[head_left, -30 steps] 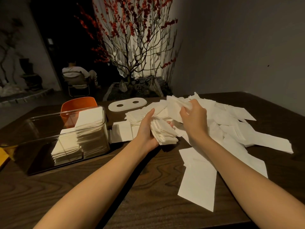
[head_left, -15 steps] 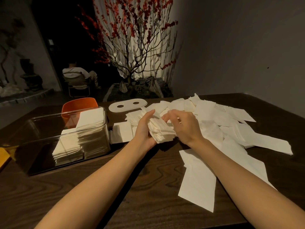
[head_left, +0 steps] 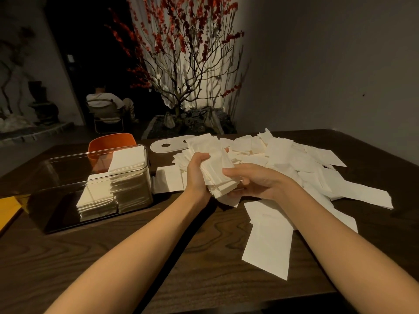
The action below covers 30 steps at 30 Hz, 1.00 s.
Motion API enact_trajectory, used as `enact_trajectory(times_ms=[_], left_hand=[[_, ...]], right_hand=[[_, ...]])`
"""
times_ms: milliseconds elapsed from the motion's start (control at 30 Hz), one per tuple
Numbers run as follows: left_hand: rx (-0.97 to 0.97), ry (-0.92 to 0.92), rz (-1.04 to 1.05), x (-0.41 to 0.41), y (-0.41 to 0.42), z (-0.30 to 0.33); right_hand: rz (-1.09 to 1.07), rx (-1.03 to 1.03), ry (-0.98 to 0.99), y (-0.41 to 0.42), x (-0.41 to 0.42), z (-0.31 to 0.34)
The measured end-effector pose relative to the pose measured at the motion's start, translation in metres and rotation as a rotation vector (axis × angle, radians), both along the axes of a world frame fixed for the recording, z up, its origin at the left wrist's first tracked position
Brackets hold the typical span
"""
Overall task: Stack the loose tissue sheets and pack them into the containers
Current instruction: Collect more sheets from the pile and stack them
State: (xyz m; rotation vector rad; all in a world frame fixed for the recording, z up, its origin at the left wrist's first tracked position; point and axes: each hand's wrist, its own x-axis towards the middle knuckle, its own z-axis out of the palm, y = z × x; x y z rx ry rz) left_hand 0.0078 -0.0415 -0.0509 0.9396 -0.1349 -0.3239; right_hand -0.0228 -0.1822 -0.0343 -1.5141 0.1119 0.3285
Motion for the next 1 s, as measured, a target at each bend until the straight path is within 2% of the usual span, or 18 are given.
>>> enact_trajectory(times_ms=[167, 267, 400, 500, 633, 700, 800, 1000], left_hand=[[0.056, -0.039, 0.071, -0.007, 0.006, -0.002], [0.14, -0.077, 0.069, -0.012, 0.009, -0.001], [0.259, -0.072, 0.104, -0.012, 0.018, -0.007], [0.248, -0.029, 0.137, -0.007, 0.023, -0.011], [0.386, -0.123, 0.239, -0.002, 0.02, -0.017], [0.397, -0.176, 0.243, -0.003, 0.019, -0.021], [0.481, -0.302, 0.243, 0.0, 0.022, -0.025], [0.646, -0.329, 0.237, 0.004, 0.021, -0.027]], right_hand=[[0.011, 0.165, 0.03, 0.004, -0.01, 0.0], [0.022, 0.198, 0.038, 0.011, -0.014, -0.005], [-0.009, 0.07, 0.024, 0.01, -0.007, -0.017], [-0.046, 0.025, -0.067, 0.005, -0.005, -0.02], [-0.122, -0.07, -0.228, -0.004, 0.001, -0.022], [-0.175, -0.146, -0.283, -0.007, 0.004, -0.024], [-0.183, -0.153, -0.325, -0.007, 0.005, -0.027], [-0.125, -0.201, -0.375, -0.009, 0.006, -0.03]])
